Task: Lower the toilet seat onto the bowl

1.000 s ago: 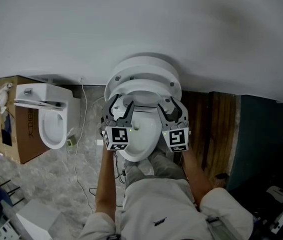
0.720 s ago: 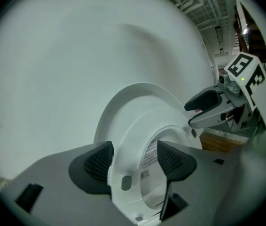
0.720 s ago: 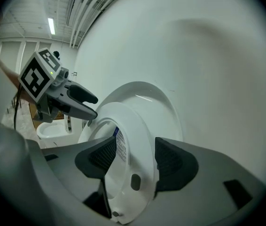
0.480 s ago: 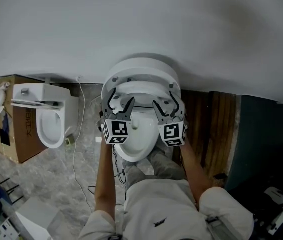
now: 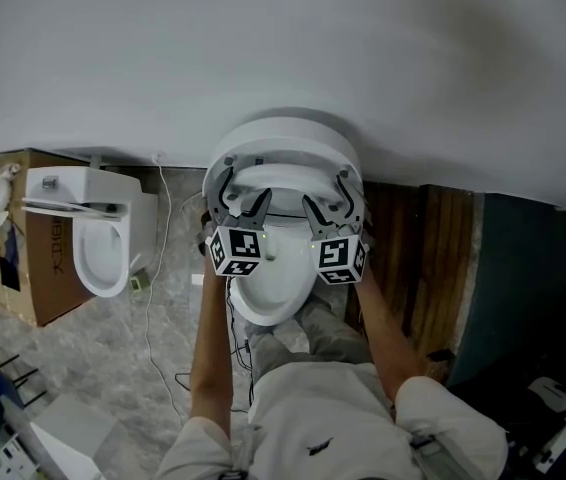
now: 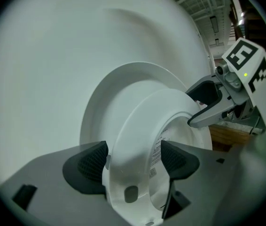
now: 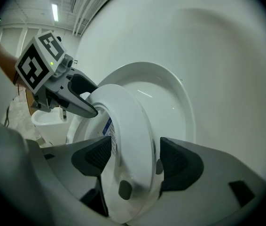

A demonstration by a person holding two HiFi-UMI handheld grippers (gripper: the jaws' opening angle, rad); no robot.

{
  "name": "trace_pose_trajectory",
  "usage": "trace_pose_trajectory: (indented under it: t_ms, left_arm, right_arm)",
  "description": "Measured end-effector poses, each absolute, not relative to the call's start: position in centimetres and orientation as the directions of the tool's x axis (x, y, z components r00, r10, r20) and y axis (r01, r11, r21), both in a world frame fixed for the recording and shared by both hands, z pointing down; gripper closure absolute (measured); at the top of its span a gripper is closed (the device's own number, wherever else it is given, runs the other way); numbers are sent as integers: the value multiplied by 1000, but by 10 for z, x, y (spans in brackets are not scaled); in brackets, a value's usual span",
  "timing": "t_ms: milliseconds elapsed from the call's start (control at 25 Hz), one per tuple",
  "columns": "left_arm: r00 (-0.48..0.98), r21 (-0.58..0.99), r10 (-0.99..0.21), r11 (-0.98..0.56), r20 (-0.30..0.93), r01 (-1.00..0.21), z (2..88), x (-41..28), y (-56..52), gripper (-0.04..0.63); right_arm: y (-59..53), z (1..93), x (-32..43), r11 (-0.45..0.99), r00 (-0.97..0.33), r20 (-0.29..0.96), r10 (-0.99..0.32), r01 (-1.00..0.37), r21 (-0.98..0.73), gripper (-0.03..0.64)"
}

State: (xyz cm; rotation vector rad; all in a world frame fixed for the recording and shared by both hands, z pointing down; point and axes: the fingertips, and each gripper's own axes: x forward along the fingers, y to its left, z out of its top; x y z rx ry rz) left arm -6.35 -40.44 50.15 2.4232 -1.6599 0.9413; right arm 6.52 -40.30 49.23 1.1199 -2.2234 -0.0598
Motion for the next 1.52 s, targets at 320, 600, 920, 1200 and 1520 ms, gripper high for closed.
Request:
trace_pose_trajectory:
  t_ms: [320, 600, 920, 1200, 1520]
  left_arm:
    - [197, -302, -830, -396, 522, -867, 508, -66, -412, 235]
    - [209, -323, -826, -419, 524, -848, 508, -65, -399, 262]
    - [234, -321, -814, -449, 531, -834, 504, -65, -378, 264]
    - [282, -304, -795, -494, 537, -814, 501, -65, -353, 268]
    - [318, -294, -778, -530, 542, -795, 500, -67, -327, 279]
  right_arm:
    - [-405, 497, 68, 634, -423, 528, -736, -703, 322, 348]
    - [-391, 495, 68, 632, -423, 521, -742, -701, 331, 351]
    - [-372, 492, 67, 616, -405, 516, -754, -709, 343, 350]
    - [-350, 490, 68, 596, -382, 520, -764, -726, 343, 350]
    - [-326, 491, 65, 586, -364, 531, -765, -735, 340, 346]
